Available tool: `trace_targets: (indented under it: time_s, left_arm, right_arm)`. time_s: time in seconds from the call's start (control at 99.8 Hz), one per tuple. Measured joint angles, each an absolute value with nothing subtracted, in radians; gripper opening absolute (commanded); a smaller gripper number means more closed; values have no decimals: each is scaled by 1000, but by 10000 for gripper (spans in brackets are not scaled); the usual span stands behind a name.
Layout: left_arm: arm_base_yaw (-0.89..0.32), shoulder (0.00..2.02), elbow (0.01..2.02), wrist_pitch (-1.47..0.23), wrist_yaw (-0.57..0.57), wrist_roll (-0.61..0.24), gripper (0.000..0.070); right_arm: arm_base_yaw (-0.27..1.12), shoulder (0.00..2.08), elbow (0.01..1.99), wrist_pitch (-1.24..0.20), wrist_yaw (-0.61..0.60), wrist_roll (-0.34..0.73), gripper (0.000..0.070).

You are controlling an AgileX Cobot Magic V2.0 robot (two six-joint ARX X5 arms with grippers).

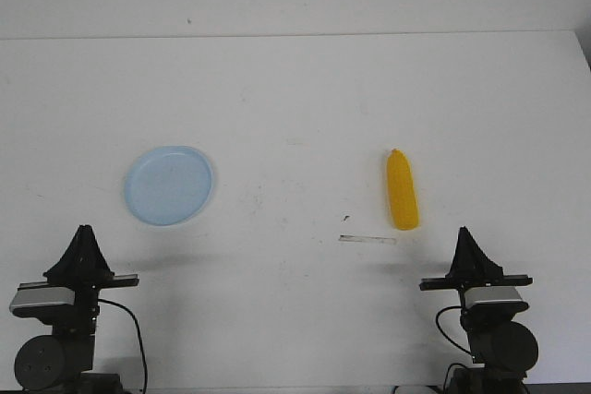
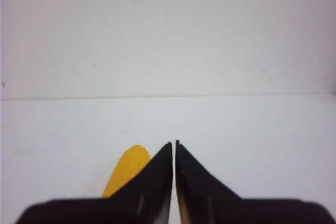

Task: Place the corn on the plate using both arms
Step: 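Raise the left arm from rest toward the light blue plate, then lower the left gripper to the plate's rim nearest the robot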

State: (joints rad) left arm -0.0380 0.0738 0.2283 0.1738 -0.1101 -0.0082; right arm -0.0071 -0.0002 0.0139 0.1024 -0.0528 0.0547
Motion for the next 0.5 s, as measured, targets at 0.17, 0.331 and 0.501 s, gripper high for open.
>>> trace_targets:
  time_s: [0.17,0.331,0.501]
  left_arm:
    - [-38,199,311,155,-106,-42,1]
    - [-38,345,426,156,-106,-104,1]
    - [-38,501,558,157,-106,-151,1]
  right_arm:
    - [-7,0,14,102,-52,55,14]
    - [-7,0,14,102,-52,55,14]
    - [-7,0,14,102,-52,55,14]
